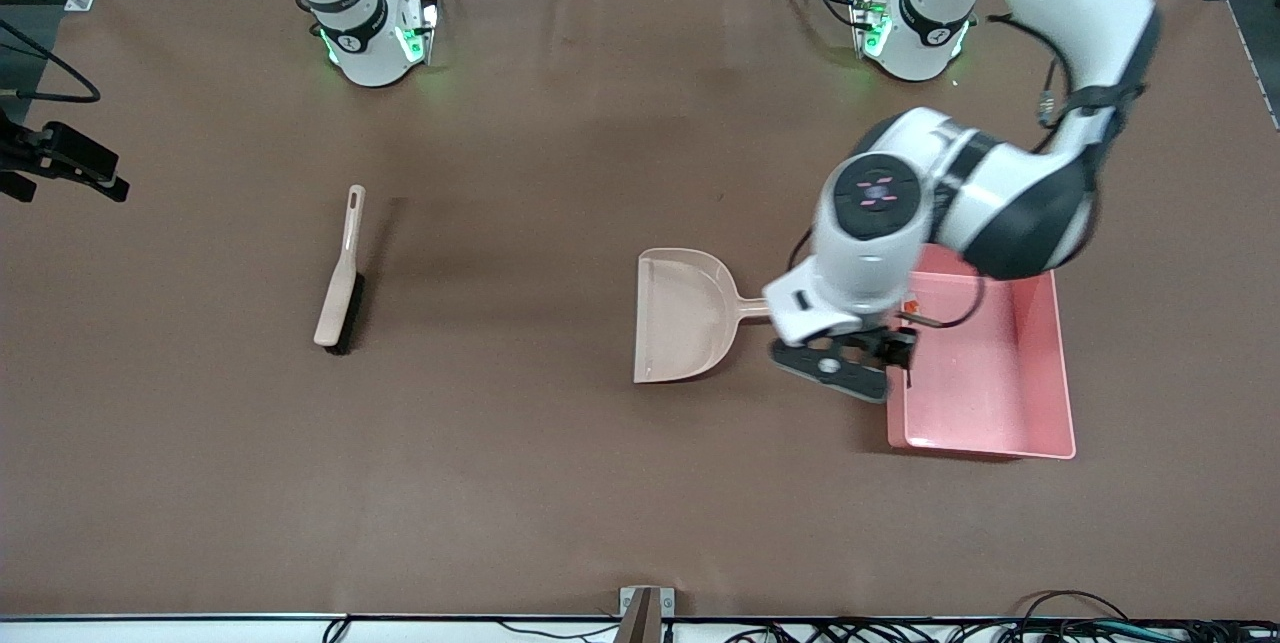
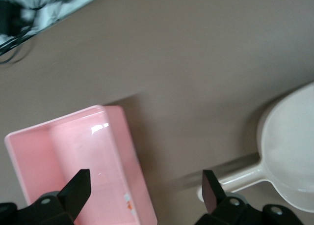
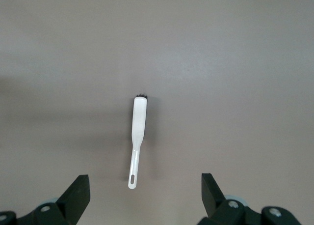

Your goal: Clean e-waste and dump in bin

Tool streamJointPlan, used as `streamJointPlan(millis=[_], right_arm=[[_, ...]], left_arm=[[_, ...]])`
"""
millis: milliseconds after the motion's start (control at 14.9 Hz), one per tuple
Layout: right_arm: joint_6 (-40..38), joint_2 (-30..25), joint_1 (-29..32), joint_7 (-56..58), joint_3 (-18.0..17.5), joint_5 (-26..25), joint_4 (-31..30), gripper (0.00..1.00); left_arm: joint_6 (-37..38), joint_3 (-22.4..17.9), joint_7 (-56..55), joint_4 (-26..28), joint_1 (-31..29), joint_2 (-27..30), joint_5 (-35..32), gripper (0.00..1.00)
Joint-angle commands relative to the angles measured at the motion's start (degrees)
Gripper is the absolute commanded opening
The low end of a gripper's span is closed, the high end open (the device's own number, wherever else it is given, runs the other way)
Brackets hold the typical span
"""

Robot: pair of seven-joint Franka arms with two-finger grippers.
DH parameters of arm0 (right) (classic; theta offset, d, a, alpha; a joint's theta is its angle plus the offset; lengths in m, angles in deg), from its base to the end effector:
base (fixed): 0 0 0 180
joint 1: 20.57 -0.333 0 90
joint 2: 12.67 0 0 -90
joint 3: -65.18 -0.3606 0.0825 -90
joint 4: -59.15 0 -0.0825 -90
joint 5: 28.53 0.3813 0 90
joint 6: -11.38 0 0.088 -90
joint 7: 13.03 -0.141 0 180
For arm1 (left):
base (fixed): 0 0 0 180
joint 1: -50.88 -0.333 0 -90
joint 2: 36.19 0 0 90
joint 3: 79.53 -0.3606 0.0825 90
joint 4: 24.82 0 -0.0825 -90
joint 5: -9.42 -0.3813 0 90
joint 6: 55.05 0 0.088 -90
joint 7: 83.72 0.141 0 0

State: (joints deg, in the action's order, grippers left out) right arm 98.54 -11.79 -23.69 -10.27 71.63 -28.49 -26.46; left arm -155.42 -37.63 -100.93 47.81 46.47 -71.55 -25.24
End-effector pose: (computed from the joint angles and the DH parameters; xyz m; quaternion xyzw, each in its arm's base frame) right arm 0.5523 -0.0315 0.6581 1.0000 -0.0049 0.0059 0.0008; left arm 0.6836 -0.2694 0.4650 -0.9789 0.1786 -0.0500 0.0861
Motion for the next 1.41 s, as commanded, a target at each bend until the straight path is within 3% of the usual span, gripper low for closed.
streamJointPlan(millis=[0, 135, 202, 336, 404, 538, 606, 1009, 1211, 1346], right_arm=[[-0.59, -0.35, -0.22, -0.04, -0.03, -0.66, 0.27, 1.0], [-0.59, -0.35, -0.22, 0.05, -0.03, -0.66, 0.27, 1.0], [-0.59, -0.35, -0.22, 0.05, -0.03, -0.66, 0.27, 1.0], [-0.42, -0.35, -0.13, 0.14, -0.03, -0.66, 0.36, 1.0], [-0.41, -0.35, -0.13, 0.14, -0.03, -0.66, 0.36, 1.0], [-0.59, -0.35, -0.22, 0.14, -0.03, -0.66, 0.36, 1.0], [-0.59, -0.35, -0.22, 0.14, -0.03, -0.66, 0.36, 1.0], [-0.59, -0.35, -0.22, 0.05, -0.03, -0.66, 0.45, 1.0], [-0.33, -0.35, -0.04, 0.14, -0.03, -0.66, 0.45, 1.0], [-0.5, -0.35, -0.04, 0.14, -0.03, -0.66, 0.45, 1.0]], left_arm=[[2.26, 0.21, -0.98, 1.72, -5.16, 6.51, 4.84, 1.0], [3.94, -2.32, -0.37, 2.16, -6.31, 11.78, 9.32, 1.0], [6.12, -5.74, -0.1, 2.6, -5.79, 14.5, 12.39, 1.0], [8.95, -13.64, 2.52, 2.78, -4.3, 19.52, 20.99, 1.0], [10.26, -19.42, 5.23, 3.13, -2.38, 22.06, 25.21, 1.0], [11.5, -28.67, 8.67, 5.32, 1.31, 26.29, 30.68, 1.0], [11.86, -31.32, 9.56, 7.33, 2.55, 28.22, 31.48, 1.0], [11.68, -40.39, 11.24, 20.07, 6.42, 39.12, 37.64, 1.0], [9.76, -39.7, 11.33, 25.36, 6.52, 43.61, 36.6, 1.0], [9.84, -37.59, 11.33, 25.46, 6.52, 43.89, 33.87, 1.0]])
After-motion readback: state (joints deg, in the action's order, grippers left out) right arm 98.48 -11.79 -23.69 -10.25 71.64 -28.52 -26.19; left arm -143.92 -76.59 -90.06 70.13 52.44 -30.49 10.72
